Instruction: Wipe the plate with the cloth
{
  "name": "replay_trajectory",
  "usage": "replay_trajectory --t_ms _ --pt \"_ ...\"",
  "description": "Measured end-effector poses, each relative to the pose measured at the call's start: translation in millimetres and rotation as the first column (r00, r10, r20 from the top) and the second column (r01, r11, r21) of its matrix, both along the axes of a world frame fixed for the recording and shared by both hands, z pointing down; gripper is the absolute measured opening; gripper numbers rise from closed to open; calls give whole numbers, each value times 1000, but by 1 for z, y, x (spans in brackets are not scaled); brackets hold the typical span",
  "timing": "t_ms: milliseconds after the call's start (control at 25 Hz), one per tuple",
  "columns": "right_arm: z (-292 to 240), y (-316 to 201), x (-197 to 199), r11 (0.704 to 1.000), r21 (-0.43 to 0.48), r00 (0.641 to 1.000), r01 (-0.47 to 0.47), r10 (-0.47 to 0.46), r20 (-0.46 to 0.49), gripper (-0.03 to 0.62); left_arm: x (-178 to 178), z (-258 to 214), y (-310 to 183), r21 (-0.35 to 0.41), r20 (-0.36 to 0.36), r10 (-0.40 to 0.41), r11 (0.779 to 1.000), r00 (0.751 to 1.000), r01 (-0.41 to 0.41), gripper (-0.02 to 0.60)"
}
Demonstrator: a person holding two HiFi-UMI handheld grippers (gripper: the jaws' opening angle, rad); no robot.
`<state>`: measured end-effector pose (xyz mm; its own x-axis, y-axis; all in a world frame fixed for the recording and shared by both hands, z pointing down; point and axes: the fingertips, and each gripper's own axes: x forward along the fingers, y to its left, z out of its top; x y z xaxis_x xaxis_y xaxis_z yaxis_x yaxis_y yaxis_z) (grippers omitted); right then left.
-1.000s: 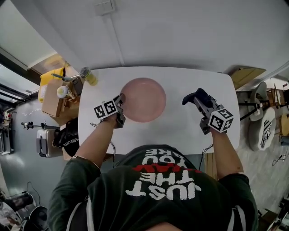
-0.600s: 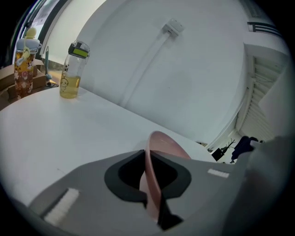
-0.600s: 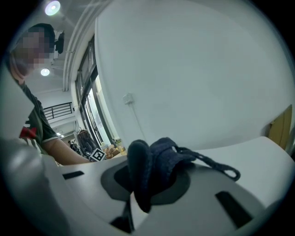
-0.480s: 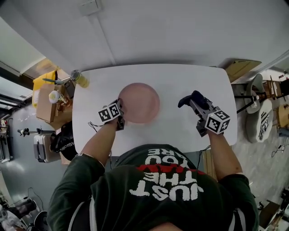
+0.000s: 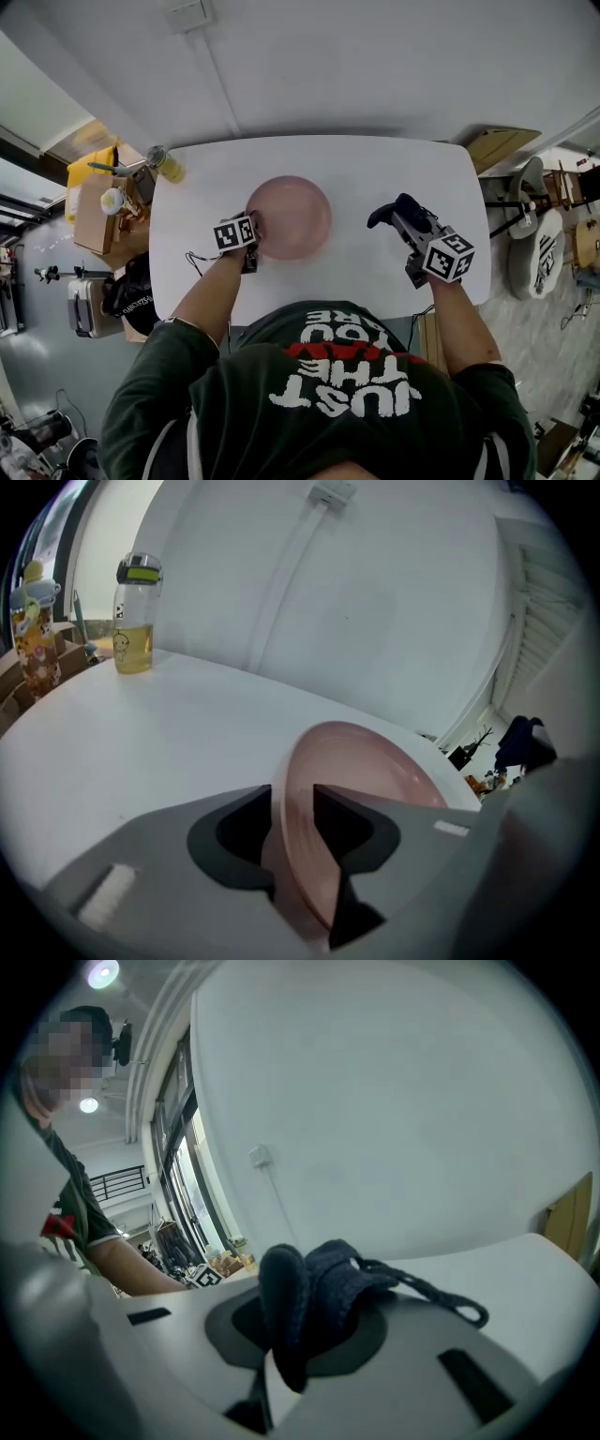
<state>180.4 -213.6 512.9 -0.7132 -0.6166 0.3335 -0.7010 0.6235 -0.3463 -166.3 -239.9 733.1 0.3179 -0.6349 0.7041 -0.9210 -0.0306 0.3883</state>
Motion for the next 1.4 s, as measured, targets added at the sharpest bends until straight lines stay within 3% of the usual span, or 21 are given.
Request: replay_trajectory --t_ms 160,320,400,520,640,760,920,1400 --pt "-3 -5 -3 1000 16 1000 -2 2 6 31 -4 -18 4 38 -79 17 999 997 -14 214" --pt "-6 -13 -5 999 30 1000 -18 18 3 31 -33 -60 13 149 -108 16 989 994 0 215" --pt "-4 -15 -7 999 38 1000 -24 24 -14 31 -41 -95 21 253 -124 73 967 990 -40 212" --pt "-3 -18 -6 998 49 998 -42 43 -34 31 -46 -149 42 408 -84 156 906 984 -109 136" --pt "-1 -20 -4 996 54 996 -70 72 -43 31 -59 -179 63 485 -37 152 867 988 -115 8" --pt "2 -18 -3 995 54 995 -86 88 -51 31 -75 -192 81 516 -57 112 854 992 -67 6" --pt "3 -14 2 993 30 993 -114 115 -16 31 -86 -193 95 519 -108 65 855 992 1 6" --pt "4 -10 -5 996 31 995 -78 80 -67 29 -60 -199 92 534 -89 132 843 987 -65 6"
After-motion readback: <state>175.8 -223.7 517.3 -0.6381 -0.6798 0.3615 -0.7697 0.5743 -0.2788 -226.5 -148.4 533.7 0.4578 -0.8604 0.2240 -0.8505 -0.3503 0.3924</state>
